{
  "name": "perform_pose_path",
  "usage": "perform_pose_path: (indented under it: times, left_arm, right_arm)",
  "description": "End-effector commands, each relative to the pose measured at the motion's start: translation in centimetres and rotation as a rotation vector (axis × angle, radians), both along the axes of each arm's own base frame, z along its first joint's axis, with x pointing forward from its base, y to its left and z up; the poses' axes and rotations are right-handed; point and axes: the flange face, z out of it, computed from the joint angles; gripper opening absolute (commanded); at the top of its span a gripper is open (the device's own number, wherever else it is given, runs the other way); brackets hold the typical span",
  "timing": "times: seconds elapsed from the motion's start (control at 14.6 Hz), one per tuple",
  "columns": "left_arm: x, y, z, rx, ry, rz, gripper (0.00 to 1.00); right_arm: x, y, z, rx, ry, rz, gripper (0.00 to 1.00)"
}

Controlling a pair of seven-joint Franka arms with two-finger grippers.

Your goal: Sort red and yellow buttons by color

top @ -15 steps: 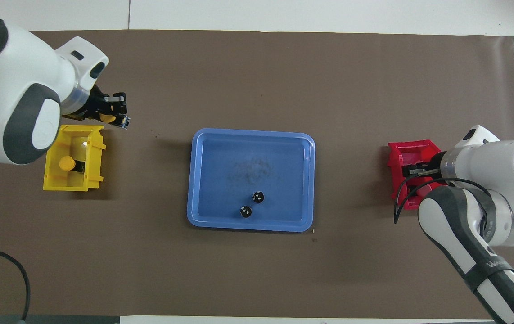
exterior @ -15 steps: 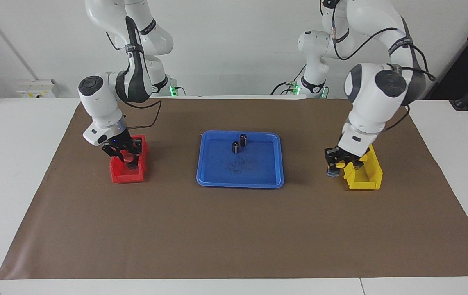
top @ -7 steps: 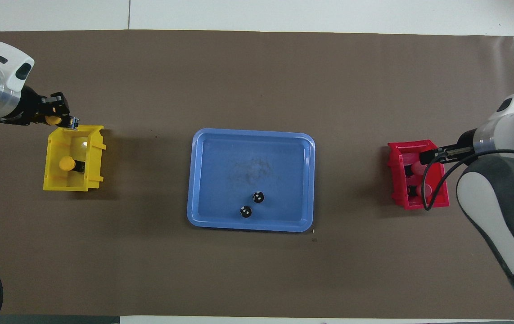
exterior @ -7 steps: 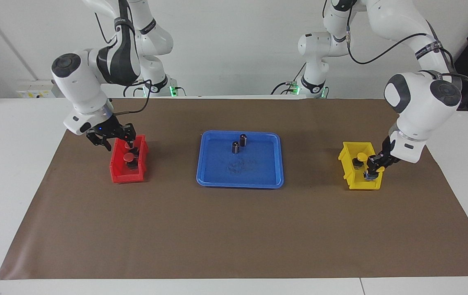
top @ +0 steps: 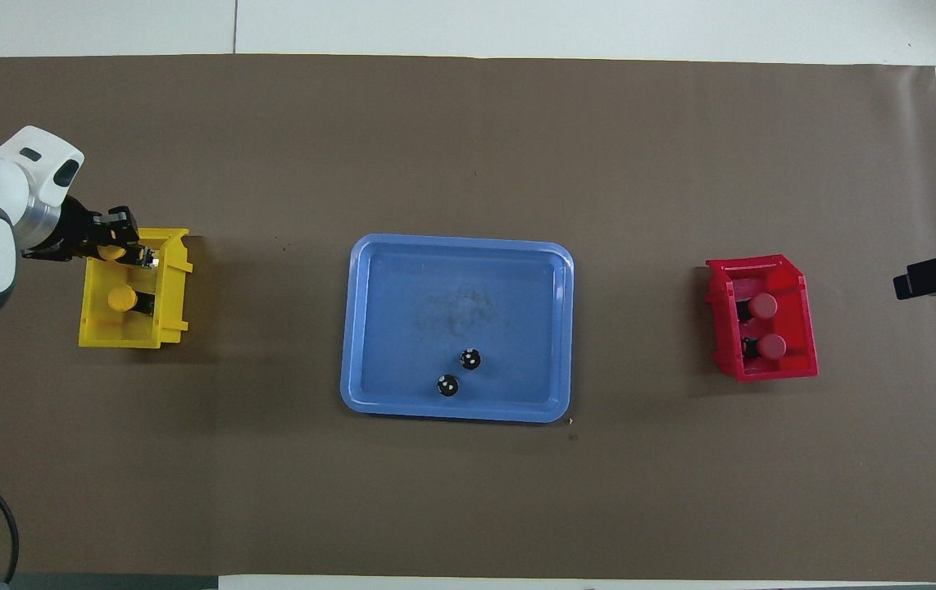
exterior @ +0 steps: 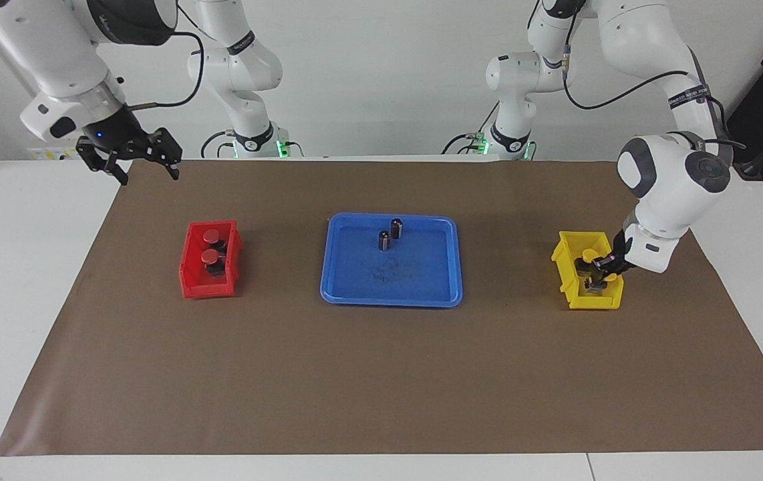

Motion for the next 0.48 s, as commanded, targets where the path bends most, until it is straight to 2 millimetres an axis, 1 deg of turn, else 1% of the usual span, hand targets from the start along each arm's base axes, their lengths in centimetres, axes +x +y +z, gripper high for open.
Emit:
perform_pose_path:
  times: [0.0,0.07,0.14,0.21,0.27,0.41]
  left_arm:
    - [-1.4,0.8,-0.4,-0.012,-0.036,-0.004,0.01]
    - [-1.3,0.6,-1.0,-0.012,-0.041,-0.007,0.01]
    - [-1.3,0.4,-1.3,-0.012,-0.053,-0.01,0.03]
    - [-1.3,0.6,-1.3,-0.011,-0.052,-0.01,0.24]
    - [-1.3,0.6,-1.3,-0.011,-0.052,-0.017,0.51]
    - [-1.3,0.3,-1.3,-0.011,-0.047,-0.034,0.65]
  right_arm:
    - [1.1,-1.1,1.8,-0.004,0.001,-0.011,1.0]
    - [1.4,-0.6,1.1,-0.018,0.007,-0.01,1.0]
    - [1.3,-0.6,0.9,-0.023,0.021,-0.046,1.0]
    - [1.2,-0.7,0.4,-0.025,0.032,-0.062,1.0]
    - [1.2,-0.8,0.1,-0.025,0.031,-0.065,1.0]
    - [1.5,-0.5,0.3,-0.028,0.007,-0.07,1.0]
